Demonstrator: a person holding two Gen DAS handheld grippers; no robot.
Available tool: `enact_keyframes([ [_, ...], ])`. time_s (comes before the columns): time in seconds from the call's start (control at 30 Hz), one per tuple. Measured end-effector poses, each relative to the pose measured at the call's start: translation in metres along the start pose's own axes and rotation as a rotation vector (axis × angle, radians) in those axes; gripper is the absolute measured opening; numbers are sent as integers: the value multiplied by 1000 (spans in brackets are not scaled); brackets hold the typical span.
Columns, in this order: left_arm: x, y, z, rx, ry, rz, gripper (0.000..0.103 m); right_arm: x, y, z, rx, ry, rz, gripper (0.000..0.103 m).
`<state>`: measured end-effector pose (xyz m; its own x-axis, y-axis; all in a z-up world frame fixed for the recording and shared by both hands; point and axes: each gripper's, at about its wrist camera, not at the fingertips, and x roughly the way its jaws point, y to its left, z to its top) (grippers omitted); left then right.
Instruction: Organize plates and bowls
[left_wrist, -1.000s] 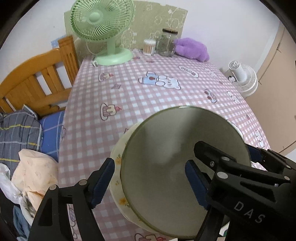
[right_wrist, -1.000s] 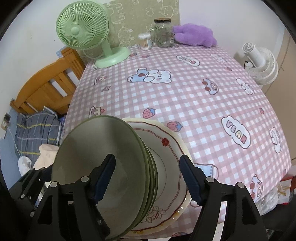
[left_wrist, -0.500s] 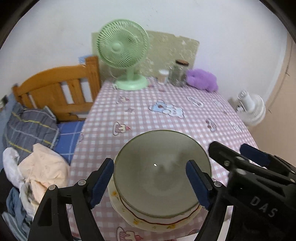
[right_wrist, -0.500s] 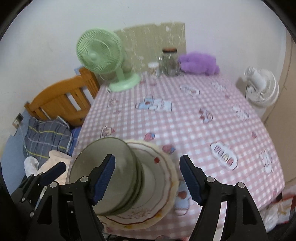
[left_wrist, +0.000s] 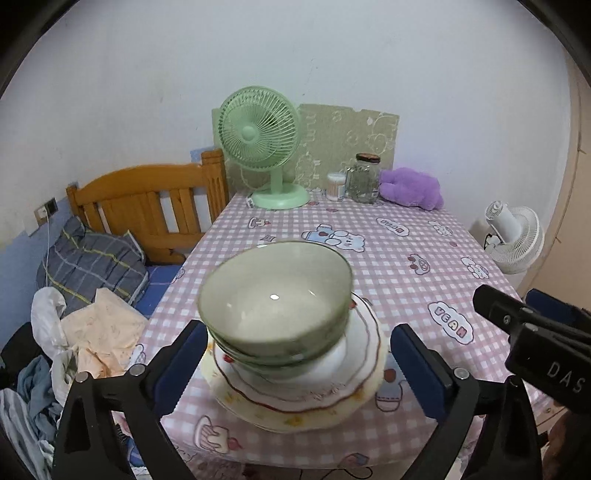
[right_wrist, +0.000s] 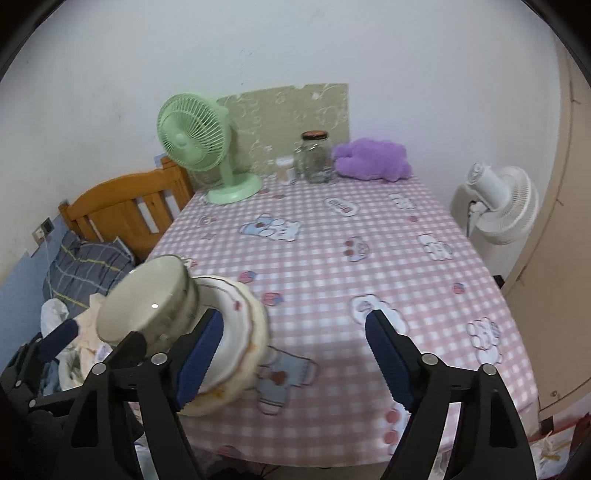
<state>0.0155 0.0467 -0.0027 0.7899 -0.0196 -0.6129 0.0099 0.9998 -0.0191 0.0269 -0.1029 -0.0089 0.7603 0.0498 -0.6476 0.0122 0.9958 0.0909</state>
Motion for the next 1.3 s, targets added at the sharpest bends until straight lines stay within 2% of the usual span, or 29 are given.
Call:
enact_keyframes([
  [0.17, -4, -10, -21, -34, -7, -23, 101, -8, -19, -22, -25, -47, -17, 84],
  [0.37, -11, -24, -35, -27, -28, -32, 101, -18, -36, -41, -29, -79, -25, 85],
  [1.3, -28, -26, -46, -41, -67, -34, 102, -34, -41, -57, -31, -99, -49, 87],
])
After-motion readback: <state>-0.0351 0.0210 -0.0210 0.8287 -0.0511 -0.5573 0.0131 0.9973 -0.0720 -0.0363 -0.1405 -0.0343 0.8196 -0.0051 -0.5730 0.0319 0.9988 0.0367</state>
